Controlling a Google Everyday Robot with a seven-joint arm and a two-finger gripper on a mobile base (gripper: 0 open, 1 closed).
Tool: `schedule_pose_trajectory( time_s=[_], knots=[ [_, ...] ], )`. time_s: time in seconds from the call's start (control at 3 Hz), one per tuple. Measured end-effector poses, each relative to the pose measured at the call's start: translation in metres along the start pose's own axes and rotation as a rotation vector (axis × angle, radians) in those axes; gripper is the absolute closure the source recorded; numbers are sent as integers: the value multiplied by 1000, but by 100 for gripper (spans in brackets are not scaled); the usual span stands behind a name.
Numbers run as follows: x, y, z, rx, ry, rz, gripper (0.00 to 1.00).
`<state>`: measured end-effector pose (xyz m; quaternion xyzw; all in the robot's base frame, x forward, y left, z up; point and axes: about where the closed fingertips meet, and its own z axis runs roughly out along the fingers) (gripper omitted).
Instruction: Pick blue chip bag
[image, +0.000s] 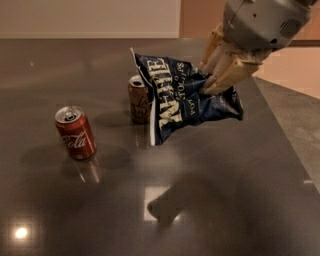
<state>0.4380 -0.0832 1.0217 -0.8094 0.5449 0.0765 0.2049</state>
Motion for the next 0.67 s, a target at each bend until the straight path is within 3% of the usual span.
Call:
schedule_pose_trajectory(
  time_s=[0.33, 0.67],
  knots=[
    [-14, -5, -11, 61, -73, 0, 100],
    [-14, -6, -11, 63, -73, 0, 100]
  ],
)
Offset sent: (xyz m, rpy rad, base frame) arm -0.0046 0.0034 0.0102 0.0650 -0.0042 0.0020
